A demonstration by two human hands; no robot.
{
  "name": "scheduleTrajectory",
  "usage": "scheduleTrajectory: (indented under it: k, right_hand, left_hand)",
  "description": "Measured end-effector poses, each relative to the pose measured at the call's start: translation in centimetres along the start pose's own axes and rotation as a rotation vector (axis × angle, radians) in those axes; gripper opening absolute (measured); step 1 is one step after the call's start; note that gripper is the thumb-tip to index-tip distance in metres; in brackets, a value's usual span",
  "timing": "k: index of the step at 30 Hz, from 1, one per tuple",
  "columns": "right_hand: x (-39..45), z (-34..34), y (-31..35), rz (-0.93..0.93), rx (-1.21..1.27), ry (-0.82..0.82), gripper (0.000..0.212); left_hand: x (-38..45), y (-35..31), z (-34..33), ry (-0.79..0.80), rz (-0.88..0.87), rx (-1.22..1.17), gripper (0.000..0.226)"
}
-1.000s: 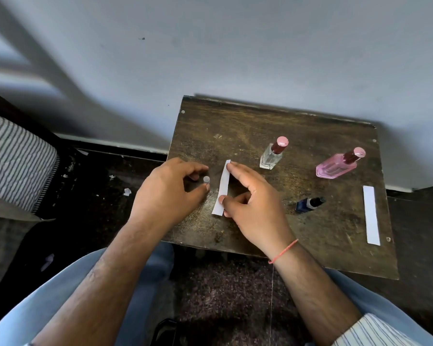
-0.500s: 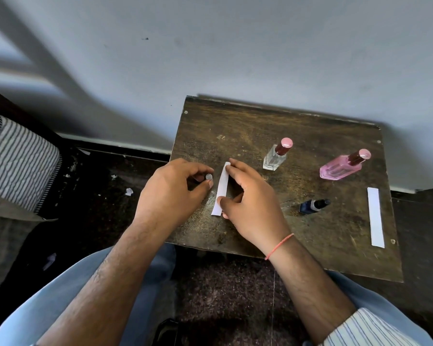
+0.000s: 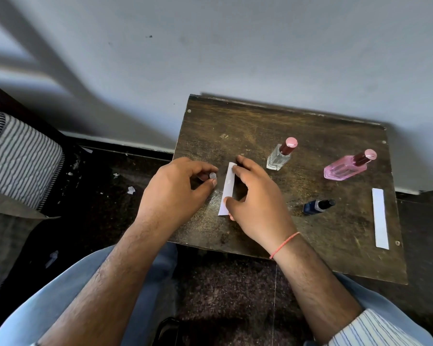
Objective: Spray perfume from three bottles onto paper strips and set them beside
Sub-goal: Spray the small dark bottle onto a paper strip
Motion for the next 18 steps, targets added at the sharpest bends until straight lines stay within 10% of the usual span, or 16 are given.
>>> scheduleTrajectory:
  k: [18]
  right_hand:
    - [0.09,0.50,-0.49,0.025,-0.102,-0.011,0.063]
  left_hand:
    - [-0.07,-0.27,0.15,0.019,0.020,-0.017,0.021]
Point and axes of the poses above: each hand's wrist, its own x-axis towards the middle knuckle, its own z-axis out of the back of the hand, y = z × x, the point moved 3 cm from there along x, towards the middle knuckle, and after that the axes turned 5 degrees about x, right-handed, at the moved point
